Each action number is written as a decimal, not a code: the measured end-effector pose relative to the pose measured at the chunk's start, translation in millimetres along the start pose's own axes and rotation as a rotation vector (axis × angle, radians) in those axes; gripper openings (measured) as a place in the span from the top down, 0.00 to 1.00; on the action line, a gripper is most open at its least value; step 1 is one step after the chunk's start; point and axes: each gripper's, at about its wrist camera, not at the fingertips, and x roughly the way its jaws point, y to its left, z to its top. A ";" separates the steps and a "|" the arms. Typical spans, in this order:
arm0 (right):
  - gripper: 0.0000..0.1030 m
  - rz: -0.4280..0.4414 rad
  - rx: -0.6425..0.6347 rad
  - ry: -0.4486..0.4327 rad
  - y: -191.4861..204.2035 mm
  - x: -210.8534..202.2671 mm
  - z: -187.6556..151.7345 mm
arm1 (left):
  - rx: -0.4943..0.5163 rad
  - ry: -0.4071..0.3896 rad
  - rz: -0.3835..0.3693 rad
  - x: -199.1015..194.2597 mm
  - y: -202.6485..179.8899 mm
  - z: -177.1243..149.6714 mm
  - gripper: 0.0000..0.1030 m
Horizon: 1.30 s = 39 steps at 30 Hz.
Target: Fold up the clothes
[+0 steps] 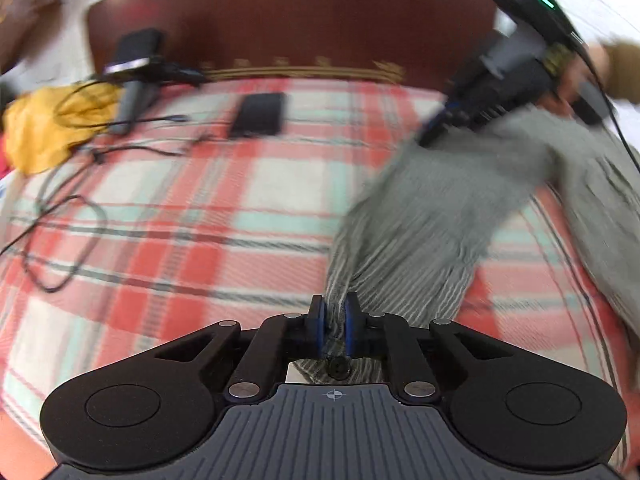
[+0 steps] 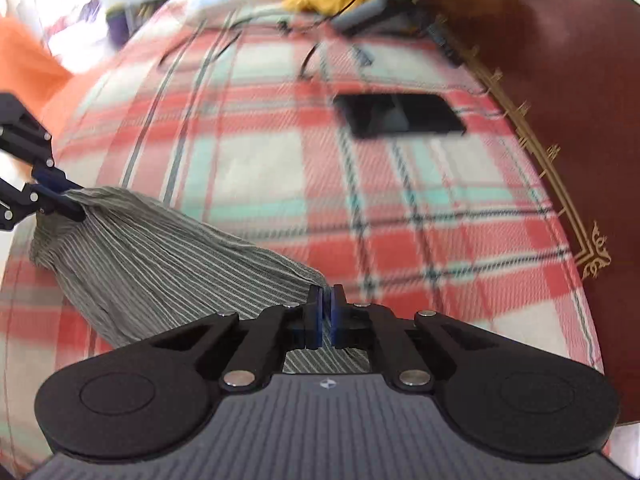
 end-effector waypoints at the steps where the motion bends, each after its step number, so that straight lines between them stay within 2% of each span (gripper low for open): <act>1: 0.96 0.001 -0.003 0.003 1.8 6.0 0.3 | -0.012 0.006 0.011 2.5 6.7 1.7 0.96; 4: 0.96 -0.016 -0.009 0.017 8.7 25.9 -3.3 | -0.006 0.042 0.017 13.1 15.0 1.3 0.94; 6: 0.84 -0.056 -0.005 -0.016 13.1 30.9 -9.5 | 0.004 0.058 0.021 18.6 16.1 -0.9 0.75; 7: 0.78 -0.057 0.003 -0.034 12.4 27.2 -11.5 | 0.007 0.055 0.031 18.8 16.0 -2.5 0.48; 8: 0.56 -0.054 0.014 -0.052 10.9 21.8 -13.3 | 0.000 0.055 0.033 18.0 17.9 -3.8 0.36; 9: 0.42 -0.050 0.025 -0.069 9.4 16.4 -15.0 | -0.015 0.055 0.032 16.4 21.2 -4.9 0.33; 10: 0.42 -0.046 0.035 -0.087 7.9 11.1 -16.7 | -0.030 0.055 0.030 14.7 24.6 -5.9 0.31; 14: 0.42 -0.149 0.084 -0.077 -27.6 -38.0 -37.7 | -0.151 0.027 0.035 -4.8 42.9 -4.7 0.28; 17: 0.43 -0.230 0.120 -0.065 -55.5 -76.0 -53.9 | -0.204 -0.013 0.047 -23.0 48.8 -0.5 0.28; 21: 0.44 -0.345 0.160 -0.019 -87.3 -114.9 -82.3 | -0.161 -0.030 -0.056 -37.1 19.0 8.9 0.28; 24: 0.44 -0.357 0.161 0.023 -98.1 -115.3 -100.1 | -0.037 -0.004 -0.165 -32.0 -33.1 15.8 0.26; 27: 0.43 -0.370 0.162 0.065 -108.8 -115.6 -117.8 | 0.024 0.061 -0.322 -12.6 -88.7 18.4 0.25; 31: 0.42 -0.386 0.163 0.121 -123.2 -116.1 -141.5 | 0.018 0.168 -0.490 15.2 -142.6 13.2 0.25; 33: 0.42 -0.394 0.163 0.149 -130.3 -116.3 -153.4 | 0.031 0.195 -0.509 20.6 -159.7 8.2 0.25; 39: 0.39 -0.308 0.104 0.150 -137.6 -86.9 -151.0 | 0.019 0.284 -0.532 24.4 -187.3 -9.9 0.25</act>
